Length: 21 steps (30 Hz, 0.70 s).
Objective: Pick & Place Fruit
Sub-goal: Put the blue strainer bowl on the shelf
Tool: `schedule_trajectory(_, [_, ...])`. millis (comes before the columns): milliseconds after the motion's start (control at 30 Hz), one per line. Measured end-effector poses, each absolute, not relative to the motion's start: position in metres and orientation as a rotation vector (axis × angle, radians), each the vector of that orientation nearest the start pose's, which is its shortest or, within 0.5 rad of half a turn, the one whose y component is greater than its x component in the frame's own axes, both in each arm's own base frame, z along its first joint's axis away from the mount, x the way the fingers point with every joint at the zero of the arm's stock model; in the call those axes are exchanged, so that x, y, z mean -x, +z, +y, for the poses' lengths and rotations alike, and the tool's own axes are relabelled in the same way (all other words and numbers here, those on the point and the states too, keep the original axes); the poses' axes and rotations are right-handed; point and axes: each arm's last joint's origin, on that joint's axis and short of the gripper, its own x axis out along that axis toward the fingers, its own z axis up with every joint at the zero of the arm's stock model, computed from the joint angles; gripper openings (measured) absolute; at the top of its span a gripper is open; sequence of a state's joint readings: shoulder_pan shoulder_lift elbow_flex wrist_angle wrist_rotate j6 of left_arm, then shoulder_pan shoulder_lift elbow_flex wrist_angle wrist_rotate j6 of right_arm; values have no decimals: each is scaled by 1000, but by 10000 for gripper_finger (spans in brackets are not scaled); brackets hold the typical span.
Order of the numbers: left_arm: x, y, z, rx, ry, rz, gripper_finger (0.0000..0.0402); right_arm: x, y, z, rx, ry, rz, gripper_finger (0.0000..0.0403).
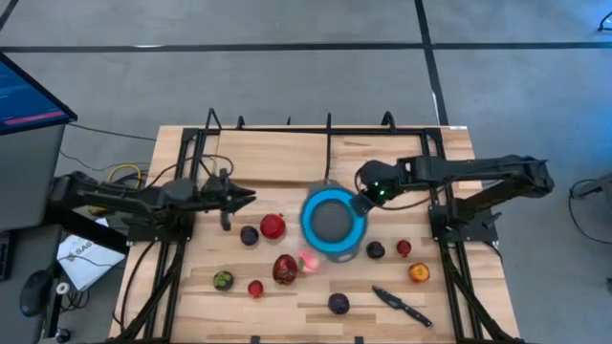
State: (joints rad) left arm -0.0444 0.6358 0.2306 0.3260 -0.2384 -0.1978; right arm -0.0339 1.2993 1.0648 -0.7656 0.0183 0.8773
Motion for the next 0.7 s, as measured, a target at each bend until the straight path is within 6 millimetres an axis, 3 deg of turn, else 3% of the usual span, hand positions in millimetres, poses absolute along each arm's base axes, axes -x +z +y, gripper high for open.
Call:
schedule_trajectory(167, [-184,232,-4,137,118,108,106,-283,292,10,-744,-457,790,13])
schedule_trajectory(333, [-204,253,-8,165,-12,101,198,-317,288,15,-711,-459,752,16])
schedule_trajectory(533, [-201,255,-6,228,103,241,302,-350,270,12,-655,-520,777,18])
schedule_trajectory(700, [-191,242,-1,283,279,398,325,-369,264,11,-615,-567,760,14])
